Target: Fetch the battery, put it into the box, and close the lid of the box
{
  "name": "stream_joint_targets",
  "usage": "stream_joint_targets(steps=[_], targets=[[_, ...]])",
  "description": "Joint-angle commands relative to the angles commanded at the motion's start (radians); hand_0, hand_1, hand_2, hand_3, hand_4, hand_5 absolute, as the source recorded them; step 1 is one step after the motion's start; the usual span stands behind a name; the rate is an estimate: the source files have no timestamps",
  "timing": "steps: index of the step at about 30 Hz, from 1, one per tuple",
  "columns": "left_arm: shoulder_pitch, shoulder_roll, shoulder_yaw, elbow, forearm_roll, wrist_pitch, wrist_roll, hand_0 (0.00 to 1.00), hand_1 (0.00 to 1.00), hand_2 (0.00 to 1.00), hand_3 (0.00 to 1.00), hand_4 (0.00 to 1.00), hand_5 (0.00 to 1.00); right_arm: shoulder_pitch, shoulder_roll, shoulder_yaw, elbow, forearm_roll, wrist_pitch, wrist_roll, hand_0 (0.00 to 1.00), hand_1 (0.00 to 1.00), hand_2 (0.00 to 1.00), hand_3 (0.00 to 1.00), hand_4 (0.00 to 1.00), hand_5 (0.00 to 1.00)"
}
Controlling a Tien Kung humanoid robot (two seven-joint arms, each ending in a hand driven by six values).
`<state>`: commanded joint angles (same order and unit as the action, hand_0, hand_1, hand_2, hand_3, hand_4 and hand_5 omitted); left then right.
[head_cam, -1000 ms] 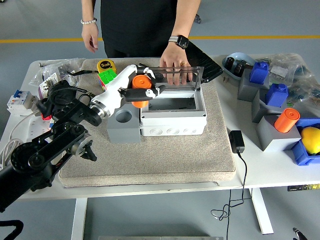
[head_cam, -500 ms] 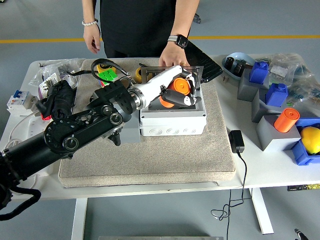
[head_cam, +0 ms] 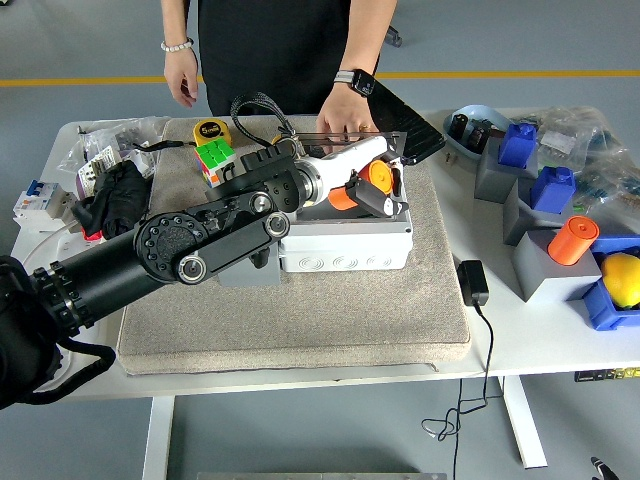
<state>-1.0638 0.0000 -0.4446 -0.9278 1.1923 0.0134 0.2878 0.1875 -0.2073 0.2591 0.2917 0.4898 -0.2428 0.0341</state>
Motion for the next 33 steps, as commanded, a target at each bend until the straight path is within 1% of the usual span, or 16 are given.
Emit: stream_joint_targets(steps=[2,4,5,10,11,16,17,20,28,29,33], targets=[[-0.009,0.000,0.009,0.019,-0.001,0.002,0.004,0.269,0.242,0.210,0.314,0.768,0.002,0.001,-0.001,0.000,0.001,-0.002,-0.001,0.000,0.659,0.639,0.645,0.536,0.876,0.440],[-0.011,0.000,0.014,0.030,-0.006,0.011,-0.005,0.269,0.242,0.210,0.314,0.768,0.002,0.002,-0.001,0.003,0.002,-0.006,-0.002,0.002,0.659,0.639,0.645,0.536,0.876,0.440],[-0.010,0.000,0.017,0.035,-0.009,0.015,-0.010,0.306,0.333,0.323,0.402,0.872,0.002,0.002,-0.001,0.004,0.003,-0.008,-0.002,0.002,0.660,0.639,0.644,0.537,0.877,0.441],[-0.006,0.000,0.024,0.046,-0.025,0.023,-0.026,0.306,0.333,0.323,0.402,0.872,0.002,0.002,-0.001,0.007,0.004,-0.009,-0.003,0.004,0.660,0.639,0.644,0.537,0.877,0.441],[-0.005,0.000,0.025,0.047,-0.028,0.026,-0.029,0.357,0.408,0.418,0.538,0.909,0.002,0.002,-0.002,0.007,0.004,-0.009,-0.003,0.005,0.660,0.639,0.645,0.536,0.876,0.441],[-0.001,0.000,0.038,0.064,-0.047,0.047,-0.059,0.357,0.408,0.418,0.538,0.909,0.002,0.003,-0.002,0.006,0.005,-0.013,-0.004,0.004,0.660,0.639,0.645,0.536,0.876,0.441],[0.000,0.000,0.043,0.068,-0.049,0.050,-0.063,0.367,0.423,0.440,0.537,0.912,0.002,0.003,-0.002,0.006,0.005,-0.014,-0.004,0.004,0.660,0.639,0.645,0.536,0.876,0.442],[0.003,0.000,0.052,0.073,-0.055,0.056,-0.071,0.367,0.423,0.440,0.537,0.912,0.002,0.003,-0.002,0.006,0.006,-0.015,-0.005,0.004,0.660,0.639,0.645,0.536,0.876,0.442],[0.006,0.000,0.049,0.072,-0.065,0.069,-0.096,0.367,0.424,0.442,0.537,0.920,0.002,0.004,-0.002,0.011,0.007,-0.018,-0.006,0.004,0.660,0.638,0.645,0.535,0.875,0.441],[0.007,0.000,0.045,0.070,-0.067,0.072,-0.102,0.405,0.504,0.520,0.557,0.933,0.002,0.003,-0.002,0.011,0.007,-0.017,-0.005,0.005,0.660,0.639,0.644,0.536,0.875,0.441],[0.018,0.000,0.011,0.045,-0.065,0.073,-0.109,0.405,0.504,0.520,0.557,0.933,0.002,0.003,-0.002,0.012,0.006,-0.017,-0.005,0.005,0.660,0.639,0.644,0.536,0.875,0.441]])
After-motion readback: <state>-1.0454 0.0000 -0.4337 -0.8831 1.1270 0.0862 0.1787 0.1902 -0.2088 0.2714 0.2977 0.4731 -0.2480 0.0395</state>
